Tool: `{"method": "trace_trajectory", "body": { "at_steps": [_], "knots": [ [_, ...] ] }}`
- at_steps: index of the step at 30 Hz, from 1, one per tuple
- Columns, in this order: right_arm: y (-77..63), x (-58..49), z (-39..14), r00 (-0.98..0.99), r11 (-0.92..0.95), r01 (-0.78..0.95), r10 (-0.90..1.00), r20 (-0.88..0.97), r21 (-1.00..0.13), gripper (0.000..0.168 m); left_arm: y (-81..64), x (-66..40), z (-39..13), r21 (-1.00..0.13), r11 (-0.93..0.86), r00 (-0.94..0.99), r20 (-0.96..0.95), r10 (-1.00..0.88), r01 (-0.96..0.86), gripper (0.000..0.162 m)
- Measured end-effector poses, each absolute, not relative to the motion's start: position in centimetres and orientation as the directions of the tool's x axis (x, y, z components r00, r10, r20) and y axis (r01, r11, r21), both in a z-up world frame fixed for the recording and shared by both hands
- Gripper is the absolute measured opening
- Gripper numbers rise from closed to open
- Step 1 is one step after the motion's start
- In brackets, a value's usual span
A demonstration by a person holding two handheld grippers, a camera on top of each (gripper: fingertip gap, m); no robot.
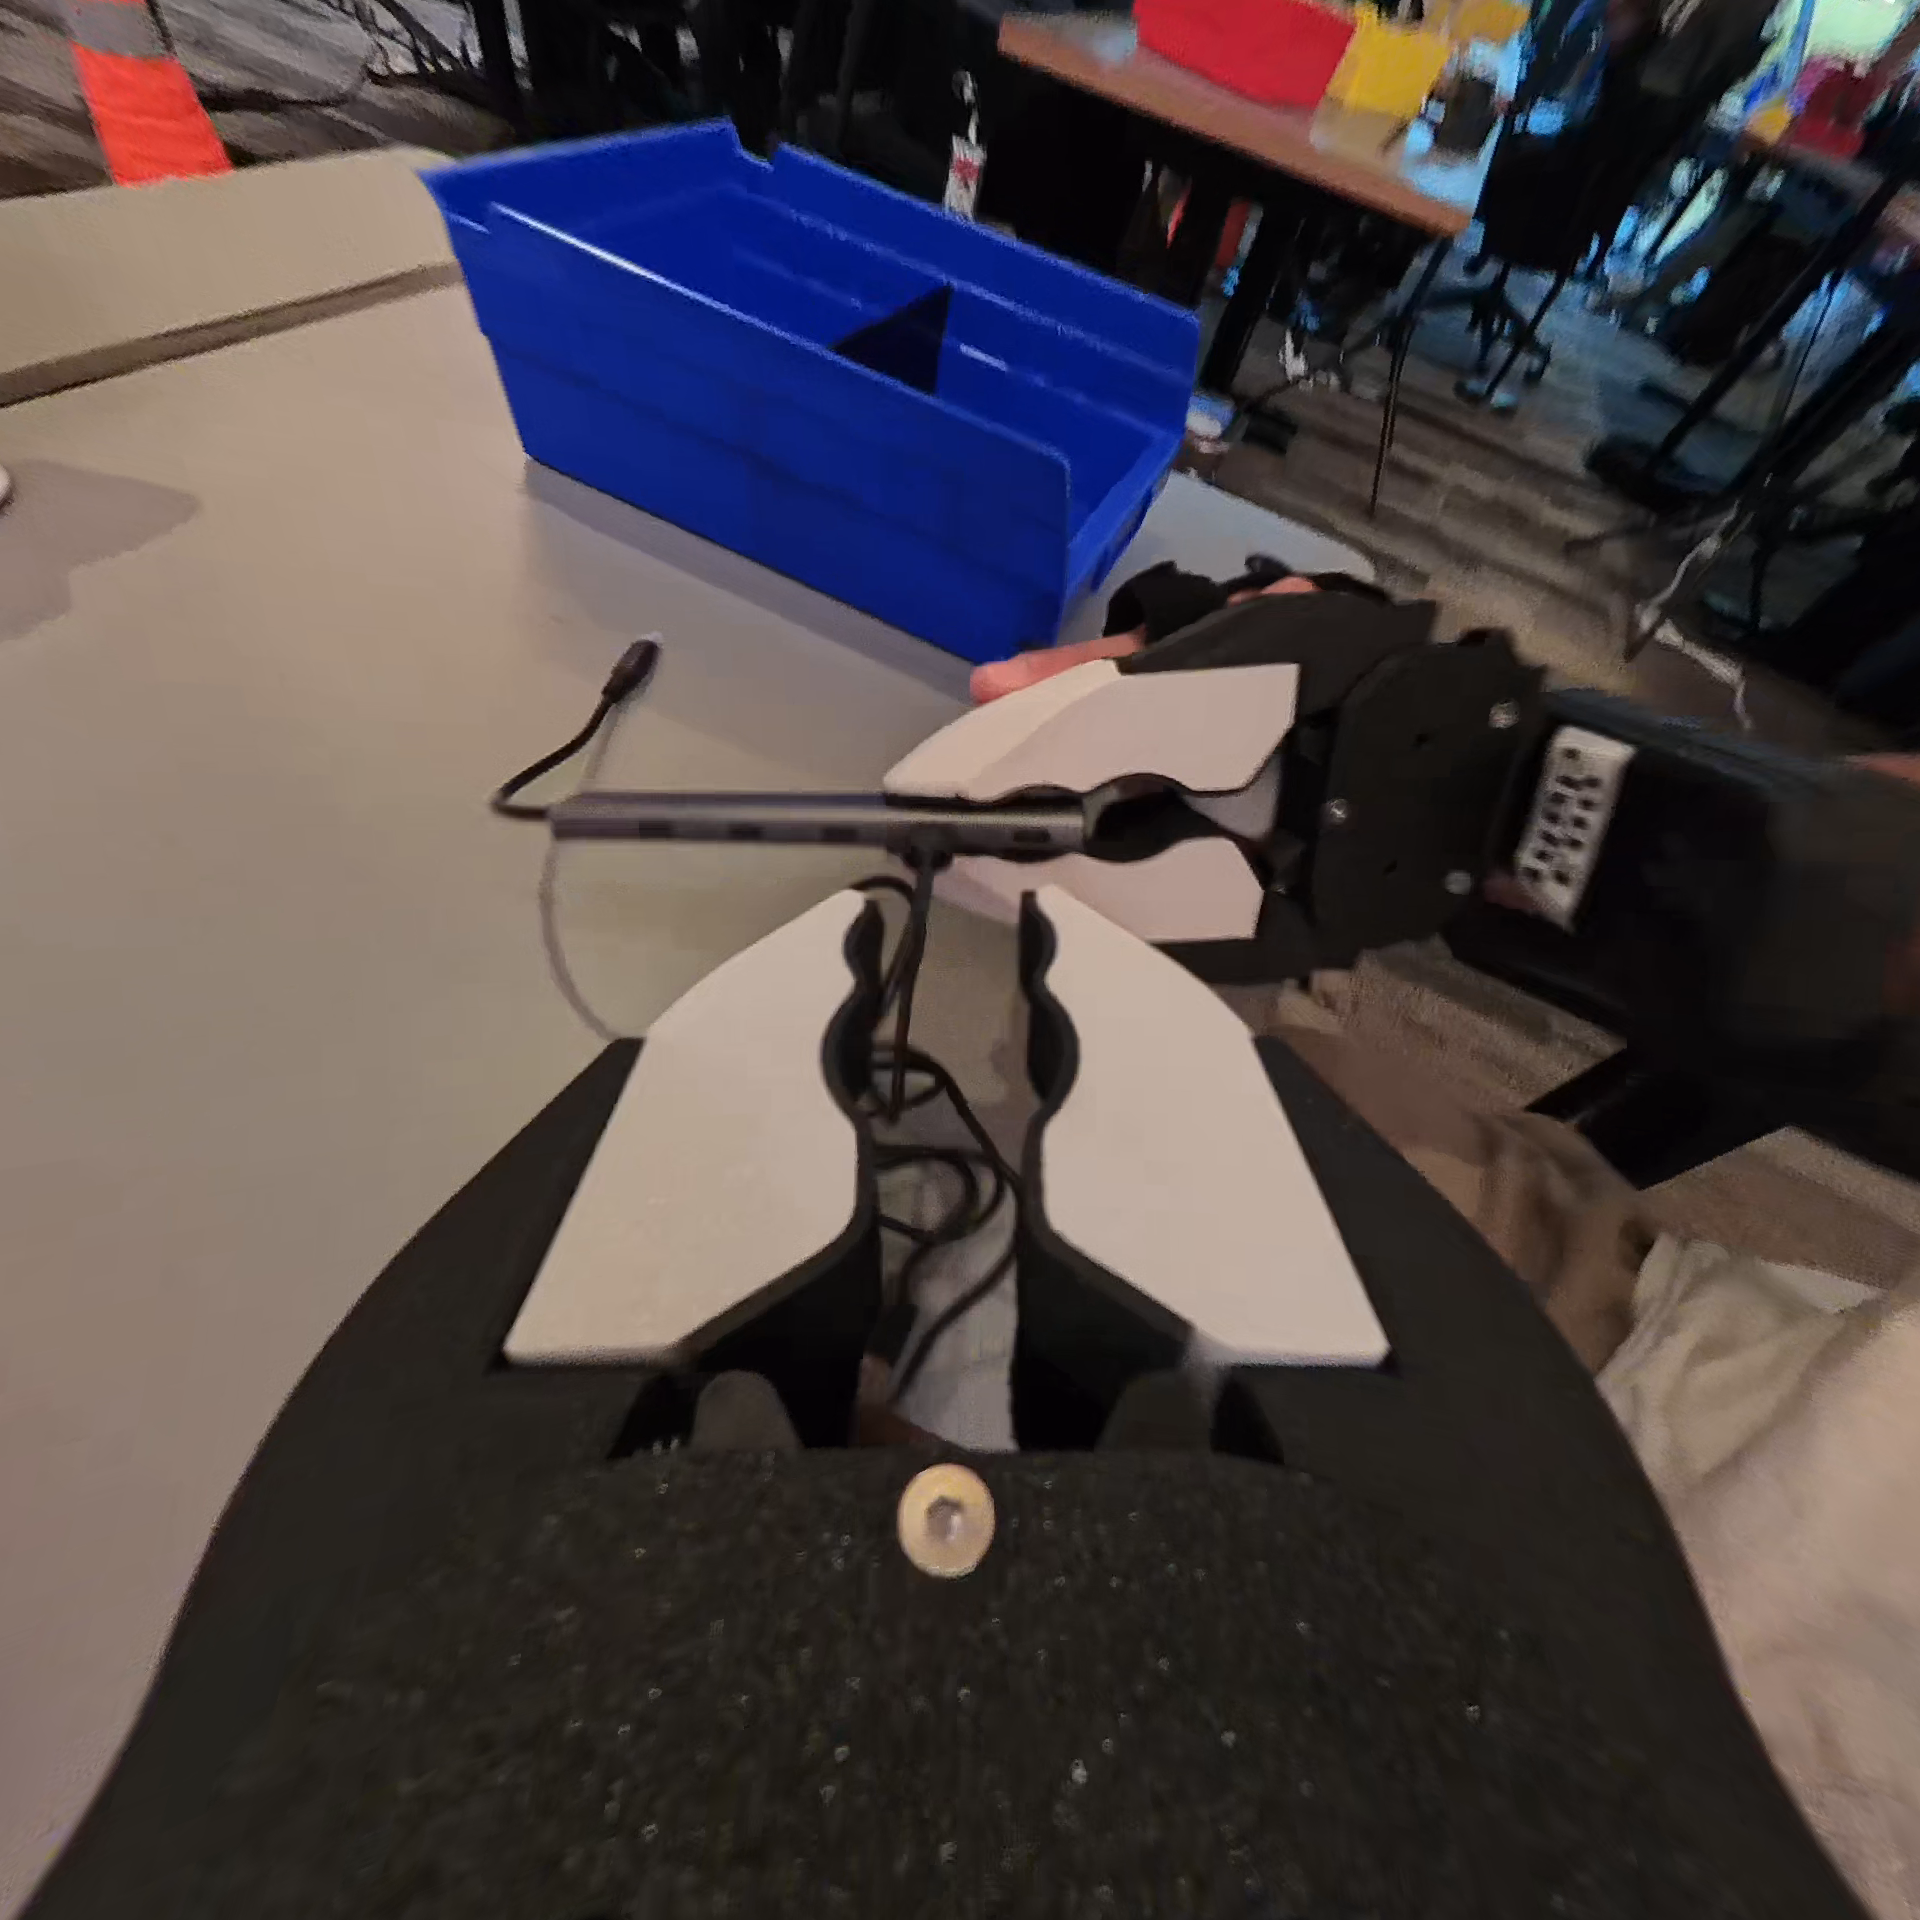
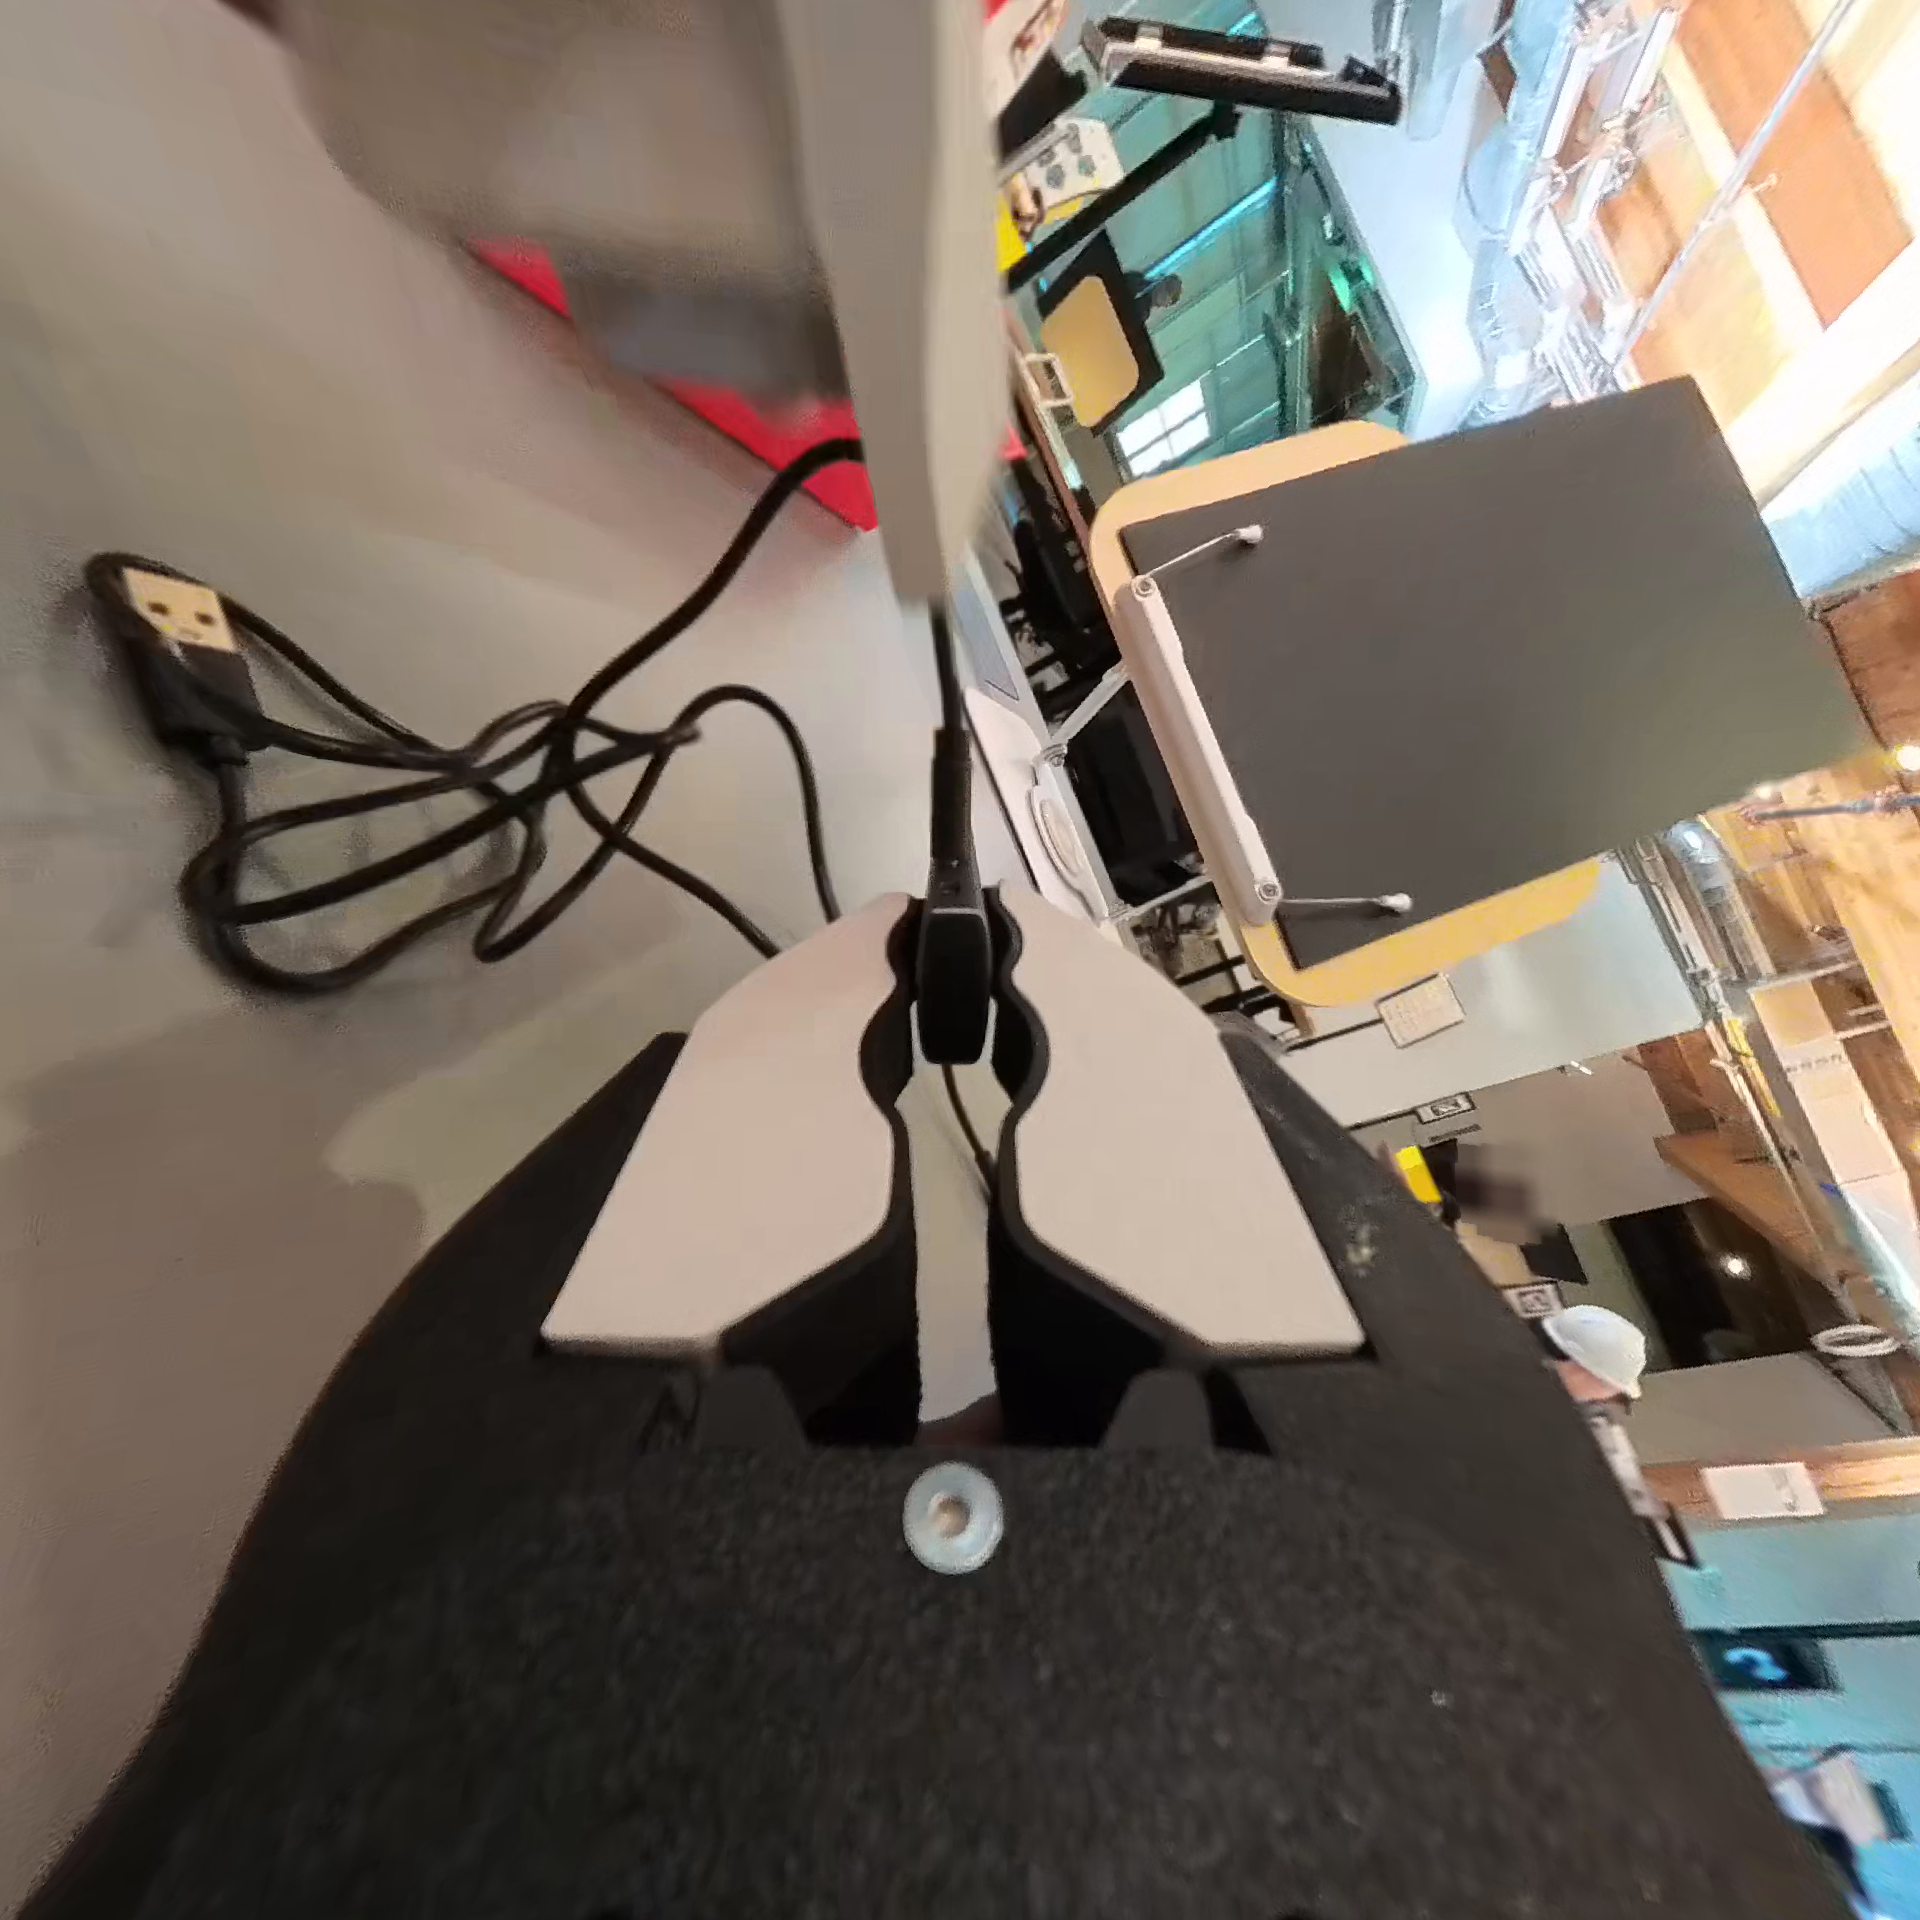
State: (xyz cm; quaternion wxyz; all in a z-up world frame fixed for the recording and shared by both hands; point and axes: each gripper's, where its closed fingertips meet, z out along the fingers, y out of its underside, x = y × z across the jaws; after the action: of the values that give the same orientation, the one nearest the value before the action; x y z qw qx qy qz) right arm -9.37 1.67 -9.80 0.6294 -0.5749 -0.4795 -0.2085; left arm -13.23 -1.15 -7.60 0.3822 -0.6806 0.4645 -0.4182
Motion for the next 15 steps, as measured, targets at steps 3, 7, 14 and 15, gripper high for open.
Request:
{"method": "trace_trajectory", "body": {
  "at_steps": [3, 7, 14, 15],
  "knots": [
    [1.7, -8.3, -9.8, 0.507, 0.238, 0.780, 0.300, 0.808, -0.579, 0.010, -2.6, -17.1, -7.6, -0.913, -0.335, 0.281, 0.267, -0.922, -0.234, 0.026],
    [2.0, -7.0, -9.5, 0.539, 0.221, 0.766, 0.290, 0.791, -0.604, 0.010, -4.5, -21.9, -11.8, -0.885, -0.409, 0.406, 0.298, -0.864, -0.223, 0.020],
    [5.0, -2.5, 0.7, 0.778, 0.099, 0.557, 0.284, 0.560, -0.824, 0.010, -2.6, -25.6, -14.4, -0.863, -0.279, 0.539, 0.009, -0.842, -0.422, 0.017],
    [5.8, -0.9, 3.1, 0.807, 0.080, 0.525, 0.271, 0.525, -0.848, 0.010, -2.7, -25.7, -14.7, -0.856, -0.284, 0.541, 0.006, -0.841, -0.433, 0.016]
  ]
}}
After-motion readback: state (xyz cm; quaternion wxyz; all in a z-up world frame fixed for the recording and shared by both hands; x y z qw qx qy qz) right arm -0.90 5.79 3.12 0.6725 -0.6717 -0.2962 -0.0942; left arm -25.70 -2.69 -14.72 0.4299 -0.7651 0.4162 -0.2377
